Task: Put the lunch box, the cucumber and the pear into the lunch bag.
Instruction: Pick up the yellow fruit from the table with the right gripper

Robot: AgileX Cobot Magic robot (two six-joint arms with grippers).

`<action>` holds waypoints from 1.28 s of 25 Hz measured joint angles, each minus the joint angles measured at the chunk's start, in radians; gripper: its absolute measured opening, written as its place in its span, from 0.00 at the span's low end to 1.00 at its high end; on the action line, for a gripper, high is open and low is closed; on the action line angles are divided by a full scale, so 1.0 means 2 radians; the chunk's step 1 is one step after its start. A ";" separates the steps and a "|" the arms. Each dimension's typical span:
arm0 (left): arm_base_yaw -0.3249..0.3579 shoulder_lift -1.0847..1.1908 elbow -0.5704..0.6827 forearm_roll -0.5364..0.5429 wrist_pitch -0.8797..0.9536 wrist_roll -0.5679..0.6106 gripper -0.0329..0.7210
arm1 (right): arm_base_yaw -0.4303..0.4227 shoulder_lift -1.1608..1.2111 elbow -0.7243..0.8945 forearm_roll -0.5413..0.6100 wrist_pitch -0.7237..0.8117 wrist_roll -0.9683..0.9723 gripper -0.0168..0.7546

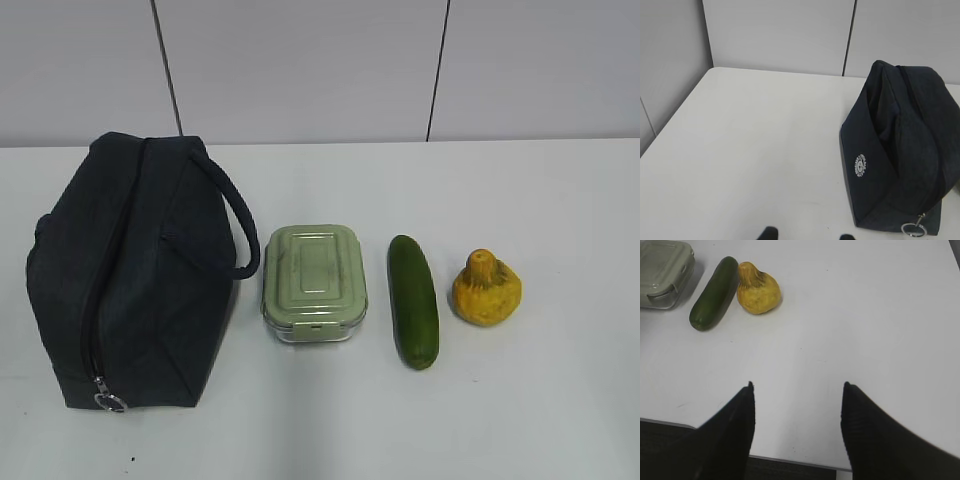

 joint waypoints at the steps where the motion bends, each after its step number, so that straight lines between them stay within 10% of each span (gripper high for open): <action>1: 0.000 0.000 0.000 0.000 0.000 0.000 0.36 | 0.000 0.000 0.000 0.000 0.000 0.000 0.59; 23: 0.000 0.000 0.000 0.000 0.000 0.000 0.36 | 0.013 0.221 -0.108 0.040 -0.102 -0.010 0.59; 32: 0.000 0.000 0.000 0.000 0.000 0.000 0.36 | 0.036 0.427 -0.206 0.107 -0.138 -0.268 0.59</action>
